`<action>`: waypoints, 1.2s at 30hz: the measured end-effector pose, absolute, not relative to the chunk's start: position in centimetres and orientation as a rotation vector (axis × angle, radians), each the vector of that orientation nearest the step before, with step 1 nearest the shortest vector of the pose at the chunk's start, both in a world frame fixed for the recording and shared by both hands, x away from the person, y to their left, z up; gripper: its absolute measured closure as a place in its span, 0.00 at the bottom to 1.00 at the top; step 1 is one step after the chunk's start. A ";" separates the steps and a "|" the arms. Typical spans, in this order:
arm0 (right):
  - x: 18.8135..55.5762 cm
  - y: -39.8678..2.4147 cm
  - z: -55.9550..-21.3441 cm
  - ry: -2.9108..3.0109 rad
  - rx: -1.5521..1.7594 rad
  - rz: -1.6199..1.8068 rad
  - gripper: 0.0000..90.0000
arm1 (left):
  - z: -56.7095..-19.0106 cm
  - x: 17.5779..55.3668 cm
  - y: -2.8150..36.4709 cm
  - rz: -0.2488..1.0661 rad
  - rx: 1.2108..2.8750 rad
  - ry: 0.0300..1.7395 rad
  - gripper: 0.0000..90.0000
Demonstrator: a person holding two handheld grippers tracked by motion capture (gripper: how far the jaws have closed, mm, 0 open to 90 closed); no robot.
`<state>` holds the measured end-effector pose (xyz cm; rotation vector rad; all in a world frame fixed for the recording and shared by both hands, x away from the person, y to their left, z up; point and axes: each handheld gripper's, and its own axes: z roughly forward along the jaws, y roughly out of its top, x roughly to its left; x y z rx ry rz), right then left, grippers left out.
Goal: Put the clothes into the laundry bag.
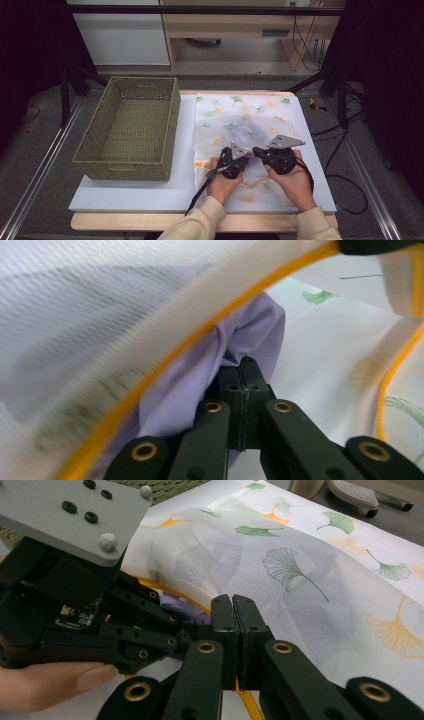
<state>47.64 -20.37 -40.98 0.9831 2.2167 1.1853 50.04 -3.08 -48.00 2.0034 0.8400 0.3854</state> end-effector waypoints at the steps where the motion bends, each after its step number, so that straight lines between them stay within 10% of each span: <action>1: 47.6 -20.4 -41.0 2.217 0.984 1.185 0.99 | -48.0 50.1 -3.1 0.391 2.000 0.845 1.00; 36: 47.7 -20.2 -41.0 2.224 0.976 1.193 0.99 | -48.2 51.4 -3.3 0.446 1.960 0.903 1.00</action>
